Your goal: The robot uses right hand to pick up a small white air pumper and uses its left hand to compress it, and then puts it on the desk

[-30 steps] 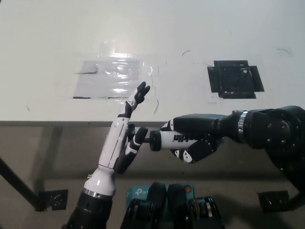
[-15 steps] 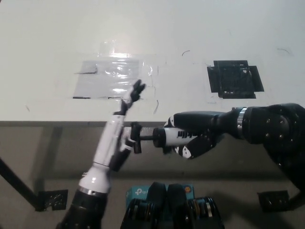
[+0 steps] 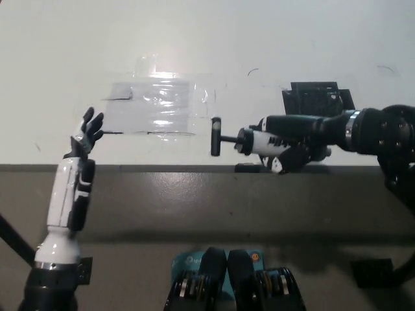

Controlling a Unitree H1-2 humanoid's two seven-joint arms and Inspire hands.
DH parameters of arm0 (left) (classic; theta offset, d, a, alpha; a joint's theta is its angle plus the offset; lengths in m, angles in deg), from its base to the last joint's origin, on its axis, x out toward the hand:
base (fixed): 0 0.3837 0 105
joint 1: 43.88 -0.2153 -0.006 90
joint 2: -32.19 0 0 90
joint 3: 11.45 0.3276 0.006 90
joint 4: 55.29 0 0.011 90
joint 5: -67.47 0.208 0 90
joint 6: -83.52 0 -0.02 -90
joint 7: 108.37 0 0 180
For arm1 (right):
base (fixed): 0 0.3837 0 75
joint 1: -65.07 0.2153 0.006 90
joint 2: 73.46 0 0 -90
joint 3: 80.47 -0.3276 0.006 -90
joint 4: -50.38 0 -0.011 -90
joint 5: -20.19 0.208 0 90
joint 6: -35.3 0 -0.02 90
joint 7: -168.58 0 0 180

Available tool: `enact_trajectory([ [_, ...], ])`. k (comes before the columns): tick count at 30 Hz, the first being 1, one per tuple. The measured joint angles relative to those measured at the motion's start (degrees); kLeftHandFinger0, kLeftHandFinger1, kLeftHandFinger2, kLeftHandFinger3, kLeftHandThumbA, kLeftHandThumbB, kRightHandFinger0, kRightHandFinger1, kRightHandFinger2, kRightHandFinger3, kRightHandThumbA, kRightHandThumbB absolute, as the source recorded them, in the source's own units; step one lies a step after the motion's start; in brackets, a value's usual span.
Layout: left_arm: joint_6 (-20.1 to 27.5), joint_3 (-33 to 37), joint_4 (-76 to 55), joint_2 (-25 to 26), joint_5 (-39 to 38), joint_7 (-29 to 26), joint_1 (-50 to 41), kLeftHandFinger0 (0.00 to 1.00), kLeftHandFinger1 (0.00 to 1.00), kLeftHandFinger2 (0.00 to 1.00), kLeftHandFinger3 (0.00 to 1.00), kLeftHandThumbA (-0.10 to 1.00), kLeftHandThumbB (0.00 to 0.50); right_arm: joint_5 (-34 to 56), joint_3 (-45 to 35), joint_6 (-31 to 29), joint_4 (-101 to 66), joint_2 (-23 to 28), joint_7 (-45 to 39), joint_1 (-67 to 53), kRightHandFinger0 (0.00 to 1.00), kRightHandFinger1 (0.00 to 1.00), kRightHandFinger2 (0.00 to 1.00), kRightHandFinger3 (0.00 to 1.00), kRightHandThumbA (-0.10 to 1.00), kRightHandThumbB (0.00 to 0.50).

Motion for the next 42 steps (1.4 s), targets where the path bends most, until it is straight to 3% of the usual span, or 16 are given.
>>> enact_trajectory([
  [2,0.1,-0.3,0.3,0.2,-0.5,0.0,-0.5,1.00,1.00,1.00,1.00,1.00,0.299,-1.4,0.1,-0.7,3.6,0.0,1.2,1.9,0.18,0.55,0.80,0.92,-0.10,0.119],
  [4,0.3,-0.4,0.6,0.3,-0.7,0.0,-1.1,1.00,1.00,1.00,1.00,1.00,0.298,-2.9,0.6,-1.4,7.9,0.0,2.6,4.1,0.18,0.57,0.82,0.94,-0.10,0.131],
  [7,0.7,-0.4,1.0,0.3,-0.8,0.0,-2.3,1.00,1.00,1.00,1.00,1.00,0.293,-5.2,1.4,-2.6,14.7,-0.2,4.9,7.4,0.11,0.53,0.84,1.00,-0.10,0.125],
  [8,0.8,-0.3,1.0,0.2,-0.9,0.0,-2.7,1.00,1.00,1.00,1.00,1.00,0.294,-6.0,1.8,-3.0,17.4,-0.4,5.9,8.5,0.10,0.53,0.85,1.00,-0.10,0.137],
  [10,0.9,-0.1,1.0,0.3,-0.9,0.0,-3.5,1.00,1.00,1.00,1.00,1.00,0.269,-7.4,2.4,-3.9,22.4,-1.0,8.0,10.6,0.13,0.61,0.93,1.00,-0.10,0.141],
  [18,1.2,1.2,2.5,0.2,-0.4,0.0,-5.6,1.00,1.00,1.00,1.00,1.00,0.278,-9.6,3.4,-9.6,40.3,-4.5,15.9,13.3,0.19,0.69,0.95,1.00,-0.10,0.136],
  [21,1.2,1.4,2.7,0.2,-0.3,0.0,-6.1,1.00,1.00,1.00,1.00,1.00,0.277,-10.2,3.7,-11.8,45.4,-5.7,19.0,13.3,0.17,0.66,0.93,0.94,-0.10,0.159],
  [24,1.2,1.5,2.8,0.3,-0.3,0.0,-6.3,1.00,1.00,1.00,1.00,1.00,0.281,-10.8,3.9,-13.7,49.3,-6.6,21.8,13.4,0.08,0.52,0.84,0.87,-0.10,0.161],
  [27,1.3,1.5,2.9,0.5,-0.4,0.1,-6.3,1.00,1.00,1.00,1.00,1.00,0.291,-11.2,4.1,-16.0,54.1,-7.3,24.7,13.8,0.09,0.56,0.89,0.87,-0.10,0.164],
  [32,1.5,1.5,3.3,0.8,-0.4,0.1,-6.4,1.00,1.00,1.00,1.00,1.00,0.296,-12.2,4.5,-20.0,59.9,-7.6,29.6,14.5,0.09,0.57,0.89,0.85,-0.10,0.192],
  [33,1.5,1.5,3.4,0.8,-0.4,0.1,-6.4,1.00,1.00,1.00,1.00,1.00,0.289,-12.3,4.5,-20.8,60.9,-7.6,30.7,14.8,0.32,0.75,0.96,0.85,-0.10,0.217],
  [34,1.6,1.5,3.5,0.9,-0.4,0.1,-6.5,1.00,1.00,1.00,1.00,1.00,0.278,-12.4,4.5,-21.3,61.8,-7.6,31.5,15.0,0.74,1.00,1.00,1.00,0.09,0.283],
  [35,1.6,1.5,3.5,0.9,-0.4,0.1,-6.5,1.00,1.00,1.00,1.00,1.00,0.278,-12.5,4.4,-21.8,62.8,-7.6,31.9,15.2,1.00,1.00,1.00,1.00,0.31,0.340],
  [36,1.6,1.6,3.6,1.0,-0.4,0.1,-6.5,1.00,1.00,1.00,1.00,1.00,0.280,-12.4,4.4,-22.0,63.2,-7.6,32.0,15.4,1.00,1.00,1.00,1.00,0.40,0.408],
  [38,1.6,1.6,3.8,1.1,-0.5,0.1,-6.6,1.00,1.00,1.00,1.00,1.00,0.286,-12.4,4.5,-22.3,64.3,-7.5,31.4,16.5,1.00,1.00,1.00,1.00,0.52,0.481],
  [42,1.7,1.7,4.1,1.0,-0.5,0.1,-6.6,1.00,1.00,1.00,1.00,1.00,0.293,-12.5,4.4,-22.9,63.7,-7.0,31.3,17.2,1.00,1.00,1.00,1.00,0.62,0.500],
])
